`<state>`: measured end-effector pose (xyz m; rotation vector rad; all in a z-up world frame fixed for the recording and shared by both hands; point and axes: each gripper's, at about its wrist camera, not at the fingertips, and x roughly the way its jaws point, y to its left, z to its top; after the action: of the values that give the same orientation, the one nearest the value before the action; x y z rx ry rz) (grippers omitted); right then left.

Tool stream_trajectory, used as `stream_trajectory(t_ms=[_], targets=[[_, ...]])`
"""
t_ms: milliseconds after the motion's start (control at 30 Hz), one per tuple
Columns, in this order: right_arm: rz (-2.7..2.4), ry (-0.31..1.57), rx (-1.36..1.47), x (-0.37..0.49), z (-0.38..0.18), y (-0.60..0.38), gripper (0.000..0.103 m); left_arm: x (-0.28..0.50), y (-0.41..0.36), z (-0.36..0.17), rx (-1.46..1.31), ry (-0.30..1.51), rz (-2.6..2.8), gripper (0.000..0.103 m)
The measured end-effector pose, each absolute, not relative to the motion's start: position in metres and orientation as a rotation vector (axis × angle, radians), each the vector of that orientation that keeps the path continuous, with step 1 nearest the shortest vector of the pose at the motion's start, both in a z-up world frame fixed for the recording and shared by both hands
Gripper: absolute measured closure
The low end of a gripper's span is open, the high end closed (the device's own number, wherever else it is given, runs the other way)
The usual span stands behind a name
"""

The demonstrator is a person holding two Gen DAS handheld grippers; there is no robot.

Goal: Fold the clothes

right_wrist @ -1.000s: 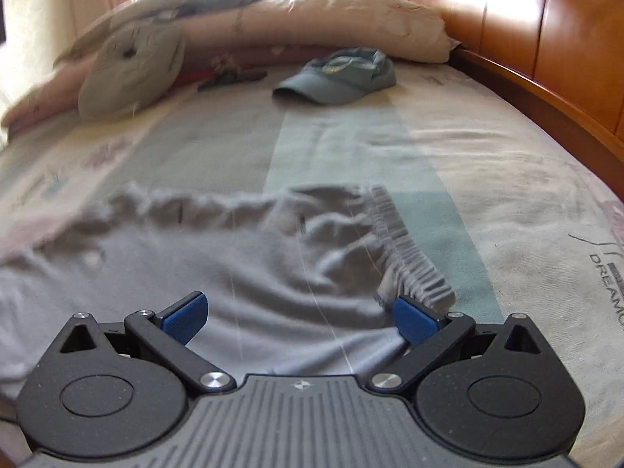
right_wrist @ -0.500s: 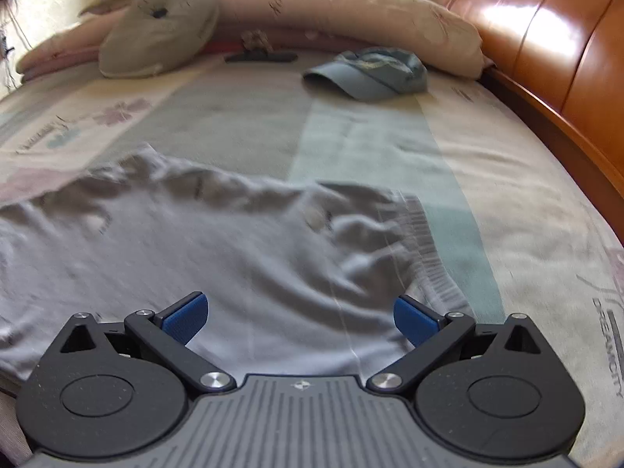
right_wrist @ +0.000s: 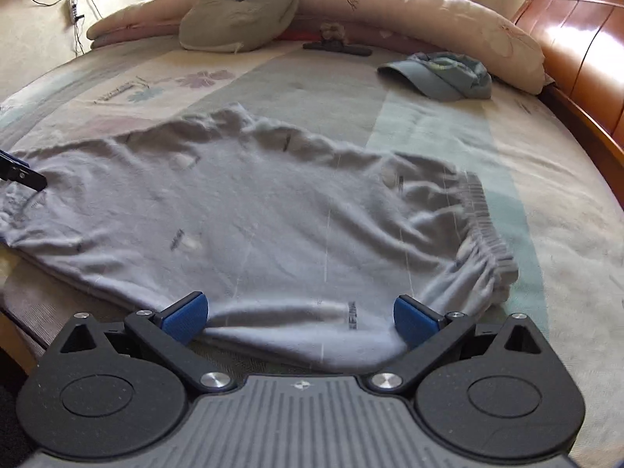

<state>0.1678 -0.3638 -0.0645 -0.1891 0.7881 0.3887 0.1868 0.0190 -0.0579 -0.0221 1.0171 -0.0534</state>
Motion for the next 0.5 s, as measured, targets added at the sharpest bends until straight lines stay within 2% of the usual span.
stream_trajectory(t_ms=[100,200,333,500], targets=[[0.427,0.760,-0.121,0.177,-0.057,-0.358,0.000,0.191,0.013,-0.057,-0.008,1.009,-0.076,0.012],[0.432,0.818,-0.118,0.177,-0.070,-0.355,0.000,0.190,0.014,-0.059,-0.018,1.016,-0.073,0.012],[0.440,0.826,-0.169,0.152,-0.078,-0.373,0.000,0.189,0.015,-0.062,-0.032,1.026,-0.070,0.012],[0.442,0.862,-0.073,0.162,-0.055,-0.381,0.000,0.197,0.005,-0.054,-0.018,1.000,-0.101,0.012]])
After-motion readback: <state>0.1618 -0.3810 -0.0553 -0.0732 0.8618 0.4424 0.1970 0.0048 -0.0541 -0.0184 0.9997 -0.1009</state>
